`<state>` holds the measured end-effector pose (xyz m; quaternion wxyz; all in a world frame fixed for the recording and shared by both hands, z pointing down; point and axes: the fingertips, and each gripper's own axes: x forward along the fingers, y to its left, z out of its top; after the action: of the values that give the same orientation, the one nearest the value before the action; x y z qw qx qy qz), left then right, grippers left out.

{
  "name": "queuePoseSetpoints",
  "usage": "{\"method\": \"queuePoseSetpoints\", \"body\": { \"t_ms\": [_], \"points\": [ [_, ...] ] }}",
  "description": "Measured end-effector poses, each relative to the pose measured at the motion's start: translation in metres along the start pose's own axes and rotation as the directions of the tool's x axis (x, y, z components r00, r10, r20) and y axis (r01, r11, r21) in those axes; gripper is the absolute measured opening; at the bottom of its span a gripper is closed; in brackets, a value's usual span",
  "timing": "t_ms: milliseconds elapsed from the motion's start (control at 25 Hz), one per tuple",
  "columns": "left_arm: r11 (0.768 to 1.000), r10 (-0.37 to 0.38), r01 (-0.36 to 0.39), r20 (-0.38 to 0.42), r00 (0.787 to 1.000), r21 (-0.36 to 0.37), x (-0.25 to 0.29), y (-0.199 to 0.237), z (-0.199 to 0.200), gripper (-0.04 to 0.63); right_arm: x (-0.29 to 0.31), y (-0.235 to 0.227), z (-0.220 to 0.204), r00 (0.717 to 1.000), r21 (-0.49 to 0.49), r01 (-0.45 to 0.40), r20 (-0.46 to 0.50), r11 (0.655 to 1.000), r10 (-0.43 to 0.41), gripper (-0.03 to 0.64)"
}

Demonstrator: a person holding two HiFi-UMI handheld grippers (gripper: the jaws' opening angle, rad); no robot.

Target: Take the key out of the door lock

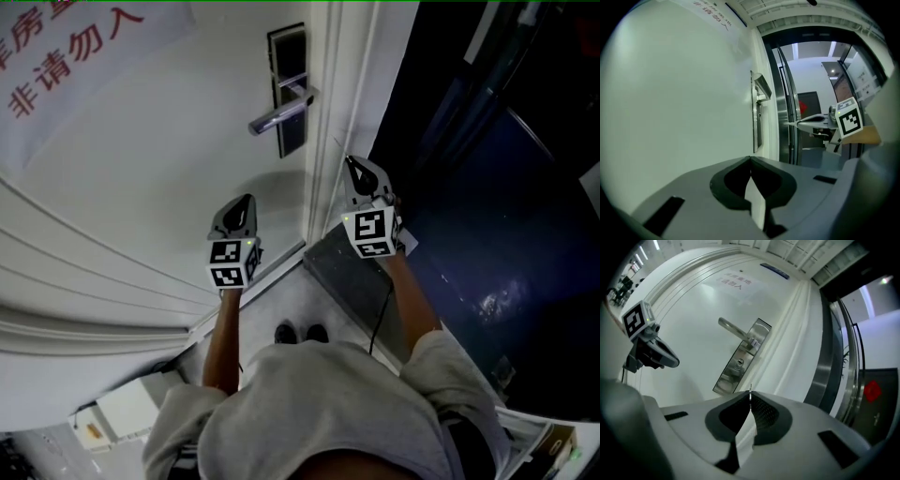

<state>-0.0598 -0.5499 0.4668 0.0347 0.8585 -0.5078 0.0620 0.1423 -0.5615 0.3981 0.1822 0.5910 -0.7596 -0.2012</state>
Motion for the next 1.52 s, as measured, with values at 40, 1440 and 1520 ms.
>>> {"method": "queuePoseSetpoints", "body": {
  "t_ms": [40,1440,1520],
  "points": [
    [1.0,-0.006,0.006,0.001,1.0,0.0,0.002,-0.002,0.0,0.018,-0.005,-0.004,-0.006,1.0,0.047,0.011,-0.007,0.999,-0.011,0.029],
    [0.997,-0.077,0.077,-0.007,0.997,0.01,0.022,-0.025,0.0,0.018,-0.07,-0.019,-0.07,0.989,0.363,0.137,-0.102,0.922,-0.106,0.029],
    [0.997,-0.077,0.077,-0.006,0.997,0.01,0.022,-0.024,0.0,0.018,-0.069,-0.018,-0.071,0.989,0.362,0.135,-0.104,0.922,-0.103,0.029]
  ]
}}
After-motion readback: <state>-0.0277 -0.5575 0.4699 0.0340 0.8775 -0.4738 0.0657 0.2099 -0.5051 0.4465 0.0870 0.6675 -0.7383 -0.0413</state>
